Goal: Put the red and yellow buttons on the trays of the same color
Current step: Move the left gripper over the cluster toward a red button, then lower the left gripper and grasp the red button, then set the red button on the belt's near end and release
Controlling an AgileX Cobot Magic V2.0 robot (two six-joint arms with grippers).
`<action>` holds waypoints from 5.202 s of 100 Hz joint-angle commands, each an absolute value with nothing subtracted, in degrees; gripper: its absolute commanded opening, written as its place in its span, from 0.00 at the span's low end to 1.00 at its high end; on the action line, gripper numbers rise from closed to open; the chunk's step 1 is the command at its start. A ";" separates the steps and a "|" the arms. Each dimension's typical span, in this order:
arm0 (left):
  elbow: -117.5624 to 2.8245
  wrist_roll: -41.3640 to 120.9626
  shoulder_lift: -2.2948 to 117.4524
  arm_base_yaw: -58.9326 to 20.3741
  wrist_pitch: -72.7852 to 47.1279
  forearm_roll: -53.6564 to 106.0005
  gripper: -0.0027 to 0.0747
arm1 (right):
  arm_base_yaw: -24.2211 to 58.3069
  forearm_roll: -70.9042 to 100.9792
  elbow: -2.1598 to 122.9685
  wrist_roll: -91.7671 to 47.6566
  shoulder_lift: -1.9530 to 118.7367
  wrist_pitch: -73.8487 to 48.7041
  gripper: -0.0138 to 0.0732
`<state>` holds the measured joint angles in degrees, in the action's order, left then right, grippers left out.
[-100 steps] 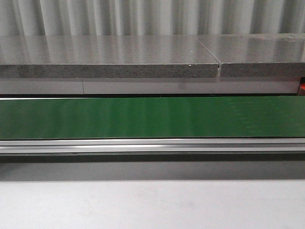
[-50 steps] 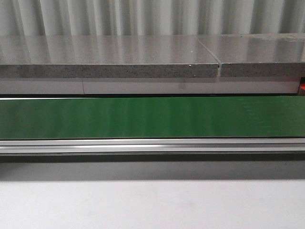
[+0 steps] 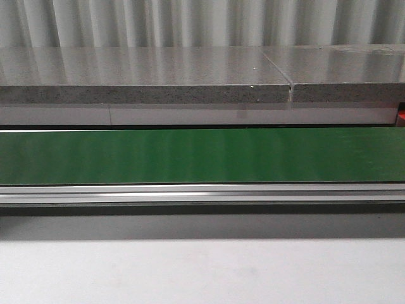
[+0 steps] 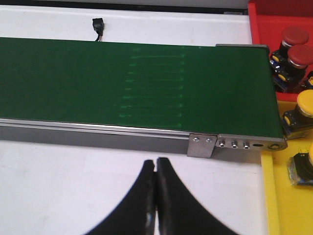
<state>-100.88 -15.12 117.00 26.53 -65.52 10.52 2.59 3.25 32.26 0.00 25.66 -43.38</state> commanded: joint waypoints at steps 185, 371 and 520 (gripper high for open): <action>-102.77 -6.14 116.22 26.59 -62.15 17.14 0.29 | 2.74 2.97 33.63 -0.38 25.95 -39.64 0.10; -73.29 7.52 89.29 13.95 -57.04 22.88 0.73 | 2.74 2.97 33.63 -0.38 25.95 -39.64 0.10; -97.91 -35.65 108.79 17.37 -65.90 10.01 0.67 | 2.74 2.97 33.63 -0.38 25.95 -39.64 0.10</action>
